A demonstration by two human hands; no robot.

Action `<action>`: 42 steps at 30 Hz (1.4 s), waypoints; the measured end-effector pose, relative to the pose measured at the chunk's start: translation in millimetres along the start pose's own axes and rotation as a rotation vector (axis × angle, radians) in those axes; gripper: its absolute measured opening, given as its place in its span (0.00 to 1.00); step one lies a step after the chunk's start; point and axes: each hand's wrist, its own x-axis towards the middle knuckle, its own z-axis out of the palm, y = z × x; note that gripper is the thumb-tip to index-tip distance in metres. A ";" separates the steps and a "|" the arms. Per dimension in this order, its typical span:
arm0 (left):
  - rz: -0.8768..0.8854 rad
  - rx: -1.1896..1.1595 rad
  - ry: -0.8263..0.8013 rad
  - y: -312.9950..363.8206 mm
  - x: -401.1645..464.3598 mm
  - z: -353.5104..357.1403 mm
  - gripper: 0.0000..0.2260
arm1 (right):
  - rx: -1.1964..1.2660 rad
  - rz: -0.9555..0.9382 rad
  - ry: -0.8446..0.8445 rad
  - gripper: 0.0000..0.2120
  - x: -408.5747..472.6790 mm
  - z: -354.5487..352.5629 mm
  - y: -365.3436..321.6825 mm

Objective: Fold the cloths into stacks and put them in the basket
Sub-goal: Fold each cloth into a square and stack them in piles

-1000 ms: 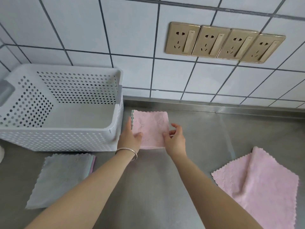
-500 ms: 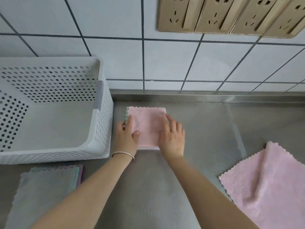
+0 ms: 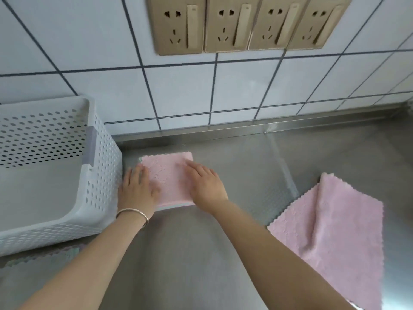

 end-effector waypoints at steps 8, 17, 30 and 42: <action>0.474 -0.023 0.262 101.0 -63.9 12.7 0.23 | 0.084 0.622 0.560 0.16 -192.8 -8.3 91.0; 0.862 0.027 0.001 186.5 -138.7 68.7 0.26 | -0.191 0.657 0.178 0.10 -253.5 -21.6 129.3; 0.836 -0.176 0.263 138.8 -152.1 -22.1 0.09 | 0.089 0.070 0.135 0.15 -235.7 -106.6 36.8; 0.411 -0.281 0.447 3.6 -134.3 -168.5 0.14 | -0.181 0.248 0.143 0.08 -163.6 -193.9 -7.2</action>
